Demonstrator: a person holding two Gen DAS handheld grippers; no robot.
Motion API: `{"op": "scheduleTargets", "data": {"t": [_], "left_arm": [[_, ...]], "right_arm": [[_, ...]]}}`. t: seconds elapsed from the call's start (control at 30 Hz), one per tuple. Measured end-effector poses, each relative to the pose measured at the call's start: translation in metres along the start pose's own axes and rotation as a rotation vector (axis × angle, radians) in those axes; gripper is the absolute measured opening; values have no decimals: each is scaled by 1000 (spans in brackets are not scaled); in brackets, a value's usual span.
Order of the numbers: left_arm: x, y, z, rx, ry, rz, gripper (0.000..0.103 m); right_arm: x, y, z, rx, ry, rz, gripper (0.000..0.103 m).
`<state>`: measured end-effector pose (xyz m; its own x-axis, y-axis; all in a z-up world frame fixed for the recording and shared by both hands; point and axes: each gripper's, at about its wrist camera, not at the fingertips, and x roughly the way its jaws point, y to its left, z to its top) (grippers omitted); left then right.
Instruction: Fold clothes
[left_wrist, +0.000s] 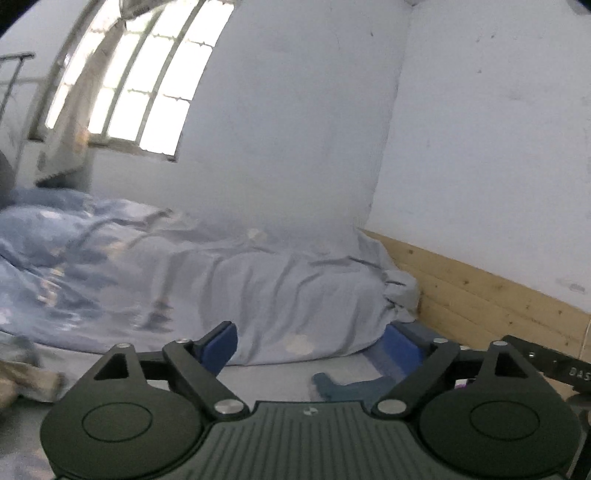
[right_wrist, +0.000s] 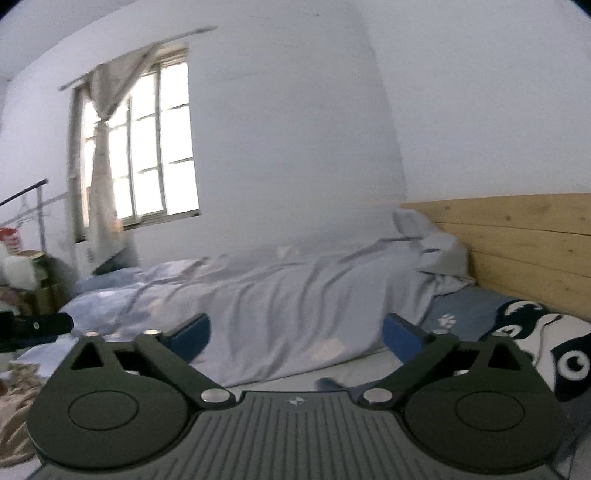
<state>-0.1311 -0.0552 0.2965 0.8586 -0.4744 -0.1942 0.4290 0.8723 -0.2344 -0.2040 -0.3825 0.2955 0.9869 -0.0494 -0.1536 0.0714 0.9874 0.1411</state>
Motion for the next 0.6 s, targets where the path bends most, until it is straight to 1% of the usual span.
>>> {"op": "scheduleTargets", "data": {"t": [0.07, 0.17, 0.2, 0.23, 0.4, 0.5, 0.57, 0.6], "left_arm": [[-18, 9, -6, 15, -13, 40, 93], [-36, 23, -19, 52, -13, 101, 94], [-39, 29, -25, 64, -7, 124, 96], [-39, 36, -30, 63, 2, 141, 99], [-37, 72, -63, 58, 36, 235, 103], [-23, 97, -90, 75, 73, 308, 103], [-10, 113, -110, 80, 113, 357, 103], [-5, 122, -121, 78, 133, 379, 103]], "right_arm": [[-6, 23, -8, -10, 10, 23, 103], [2, 53, -23, 2, 49, 42, 103], [8, 63, -29, 7, 61, 39, 103], [13, 72, -34, 9, 72, 37, 103], [48, 117, -73, -32, 119, 75, 103], [70, 139, -102, -49, 145, 98, 103], [85, 148, -122, -62, 129, 83, 103], [96, 149, -133, -64, 142, 77, 103]]}}
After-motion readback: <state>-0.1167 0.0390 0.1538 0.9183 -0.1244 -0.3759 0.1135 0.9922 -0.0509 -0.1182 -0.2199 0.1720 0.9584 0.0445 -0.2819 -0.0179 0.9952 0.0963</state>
